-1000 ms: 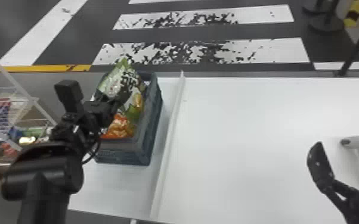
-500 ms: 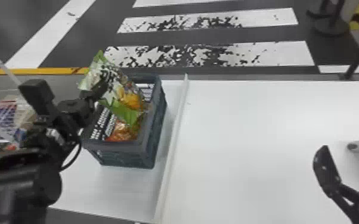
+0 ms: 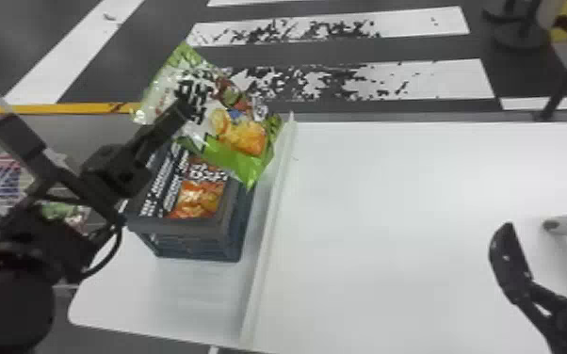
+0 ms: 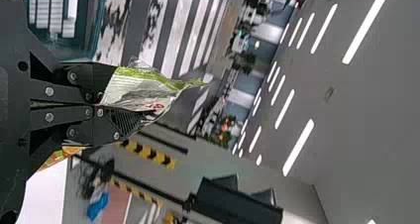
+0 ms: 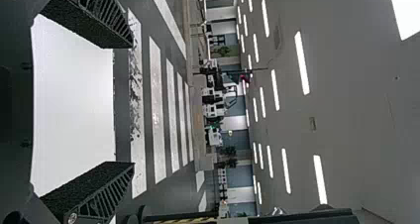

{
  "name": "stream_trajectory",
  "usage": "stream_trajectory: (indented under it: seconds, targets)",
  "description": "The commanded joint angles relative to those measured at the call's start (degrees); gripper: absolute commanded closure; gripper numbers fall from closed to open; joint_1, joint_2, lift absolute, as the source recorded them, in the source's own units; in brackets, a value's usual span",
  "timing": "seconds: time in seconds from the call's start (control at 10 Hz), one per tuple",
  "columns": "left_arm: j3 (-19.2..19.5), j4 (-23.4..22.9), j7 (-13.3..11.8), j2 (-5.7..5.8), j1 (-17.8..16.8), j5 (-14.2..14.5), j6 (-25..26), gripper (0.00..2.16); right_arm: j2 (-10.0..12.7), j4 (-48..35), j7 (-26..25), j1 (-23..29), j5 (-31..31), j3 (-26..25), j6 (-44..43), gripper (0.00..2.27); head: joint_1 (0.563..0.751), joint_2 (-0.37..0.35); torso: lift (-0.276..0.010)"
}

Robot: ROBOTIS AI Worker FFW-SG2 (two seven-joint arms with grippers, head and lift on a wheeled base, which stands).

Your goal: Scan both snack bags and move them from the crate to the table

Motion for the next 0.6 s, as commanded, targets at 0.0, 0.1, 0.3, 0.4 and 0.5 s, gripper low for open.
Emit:
stream_trajectory:
  seconds: [0.0, 0.1, 0.3, 0.4, 0.5]
  targets:
    - [-6.1, -0.5, -1.4, -1.03, 0.5, 2.6, 1.4, 2.14, 0.0, 0.0, 0.0, 0.0, 0.0, 0.1, -0.2, 0.08, 0.695, 0.117, -0.088]
    - [-11.7, 1.0, -2.0, -1.65, 0.6, 2.2, 1.4, 2.14, 0.0, 0.0, 0.0, 0.0, 0.0, 0.1, -0.6, 0.08, 0.695, 0.064, -0.088]
    - [-25.0, 8.9, -2.8, -3.76, -1.3, -3.0, -1.9, 2.14, 0.1, 0.0, 0.0, 0.1, 0.0, 0.1, -0.9, 0.08, 0.695, -0.089, -0.088]
    - [-30.6, 15.0, -2.7, -4.29, -3.2, -4.7, -5.6, 2.14, 0.2, 0.0, 0.0, 0.1, -0.1, 0.1, -0.9, 0.08, 0.695, -0.162, -0.088]
    - [-35.0, 22.0, -2.8, -5.34, -5.8, -6.7, -8.2, 2.14, 0.1, 0.0, 0.0, 0.1, 0.0, 0.1, -0.9, 0.08, 0.695, -0.197, -0.088]
